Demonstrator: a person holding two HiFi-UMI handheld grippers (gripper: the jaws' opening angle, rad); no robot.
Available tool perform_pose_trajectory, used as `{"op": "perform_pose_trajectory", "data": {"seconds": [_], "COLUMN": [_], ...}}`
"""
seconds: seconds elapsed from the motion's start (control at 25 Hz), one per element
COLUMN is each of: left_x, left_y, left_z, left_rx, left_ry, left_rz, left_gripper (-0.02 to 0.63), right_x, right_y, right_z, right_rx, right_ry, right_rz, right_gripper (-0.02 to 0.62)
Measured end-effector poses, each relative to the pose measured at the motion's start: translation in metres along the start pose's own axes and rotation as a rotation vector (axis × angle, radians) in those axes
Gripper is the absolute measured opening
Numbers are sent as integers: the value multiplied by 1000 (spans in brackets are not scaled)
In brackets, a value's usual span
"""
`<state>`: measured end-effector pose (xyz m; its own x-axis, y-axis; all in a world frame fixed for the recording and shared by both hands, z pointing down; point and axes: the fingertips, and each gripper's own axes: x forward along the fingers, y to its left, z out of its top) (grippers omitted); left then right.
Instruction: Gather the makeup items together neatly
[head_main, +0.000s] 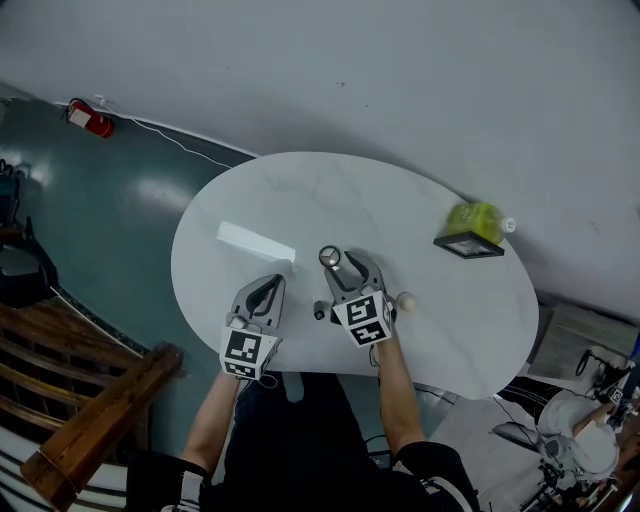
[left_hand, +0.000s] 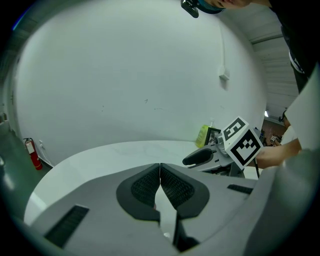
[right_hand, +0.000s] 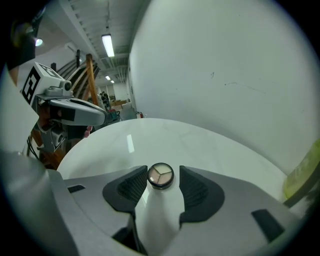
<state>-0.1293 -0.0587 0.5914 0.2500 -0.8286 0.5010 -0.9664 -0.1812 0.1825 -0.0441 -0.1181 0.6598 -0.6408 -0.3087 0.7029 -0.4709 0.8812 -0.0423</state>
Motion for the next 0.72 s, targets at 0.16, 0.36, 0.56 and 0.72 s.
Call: {"op": "perform_pose_trajectory", "data": {"seconds": [0.16, 0.36, 0.56, 0.72], "left_x": [1, 1, 1, 1], "left_y": [6, 14, 20, 22], "left_z": [-3, -6, -7, -5], "left_rx": [-9, -17, -24, -27], "left_ry": [7, 14, 15, 12], "left_rz": [7, 14, 21, 27], "left_gripper": [20, 20, 20, 20], "right_x": [14, 26, 35, 38], "right_y": [4, 5, 3, 1], "right_z": [-8, -12, -16, -18], "right_rx": [-3, -14, -23, -28], "right_ry": [46, 78, 101, 116], "right_rz": [31, 33, 25, 16], "right_gripper": [230, 233, 233, 233]}}
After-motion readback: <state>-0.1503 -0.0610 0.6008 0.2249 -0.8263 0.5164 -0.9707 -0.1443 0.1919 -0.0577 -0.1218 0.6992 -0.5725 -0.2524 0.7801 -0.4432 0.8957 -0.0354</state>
